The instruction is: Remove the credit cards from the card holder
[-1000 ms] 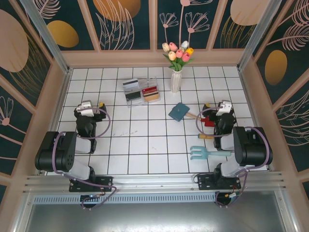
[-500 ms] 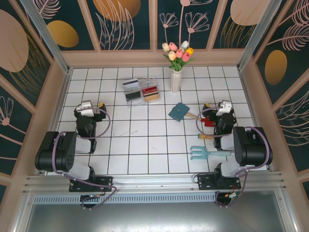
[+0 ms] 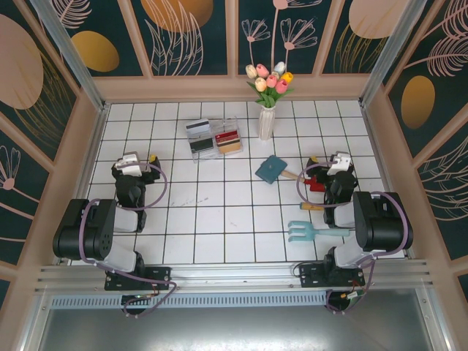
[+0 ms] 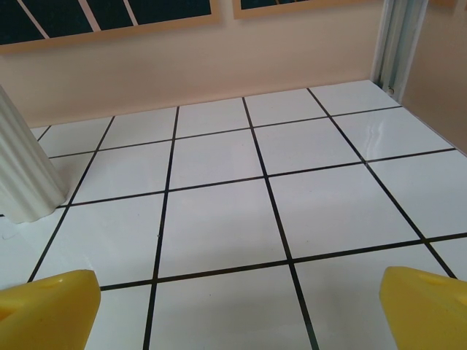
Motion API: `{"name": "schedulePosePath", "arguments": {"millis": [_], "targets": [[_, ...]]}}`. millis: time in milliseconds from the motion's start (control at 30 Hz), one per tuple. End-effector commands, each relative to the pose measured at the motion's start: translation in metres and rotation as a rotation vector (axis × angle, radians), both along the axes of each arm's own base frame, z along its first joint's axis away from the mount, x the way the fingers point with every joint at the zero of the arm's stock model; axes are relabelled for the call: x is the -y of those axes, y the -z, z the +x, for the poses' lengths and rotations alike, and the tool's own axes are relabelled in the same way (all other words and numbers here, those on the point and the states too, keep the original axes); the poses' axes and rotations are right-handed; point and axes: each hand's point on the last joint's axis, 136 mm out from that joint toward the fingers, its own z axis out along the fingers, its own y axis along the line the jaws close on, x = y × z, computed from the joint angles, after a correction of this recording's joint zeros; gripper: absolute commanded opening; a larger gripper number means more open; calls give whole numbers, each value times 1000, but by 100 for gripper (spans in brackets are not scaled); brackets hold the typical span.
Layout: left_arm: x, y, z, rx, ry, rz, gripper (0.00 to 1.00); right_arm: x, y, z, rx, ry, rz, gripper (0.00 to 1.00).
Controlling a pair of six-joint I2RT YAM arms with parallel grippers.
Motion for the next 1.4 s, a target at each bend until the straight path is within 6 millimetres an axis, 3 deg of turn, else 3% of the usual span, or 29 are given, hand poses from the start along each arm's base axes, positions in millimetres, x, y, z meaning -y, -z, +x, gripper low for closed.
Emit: {"name": "schedulePosePath", "arguments": {"millis": [0,167,300,533,633,867,933,1000,1133,1367], "targets": [[-9,-20,-1,41,-51,-14,98,4,-21,-1,62,12,20,99],[-14,-29,-5,-4,-85,-71,98,20,-40,-6,54,115,56,99],[-14,-34,-3,-80,-105,-170,99,44,-49,-4,-77,305,198,99],[20,-46,2,-320,18,-362,99,12,-82,8,-257,203,390,99],[24,-53,-2,-349,19,-421,99,-23,-82,13,-387,48,469,99],[19,-74,-16,-305,-6,-425,99,-109,-48,10,-643,-187,413,98],[16,-75,-19,-296,-20,-412,99,-126,-38,12,-678,-204,394,96],[14,-74,-21,-302,-29,-403,99,-144,-26,16,-729,-250,461,86],[10,-67,-21,-308,-56,-402,99,-151,-1,33,-791,-213,513,73],[3,-64,-23,-285,-98,-411,99,-157,43,50,-919,-153,390,73]]}}
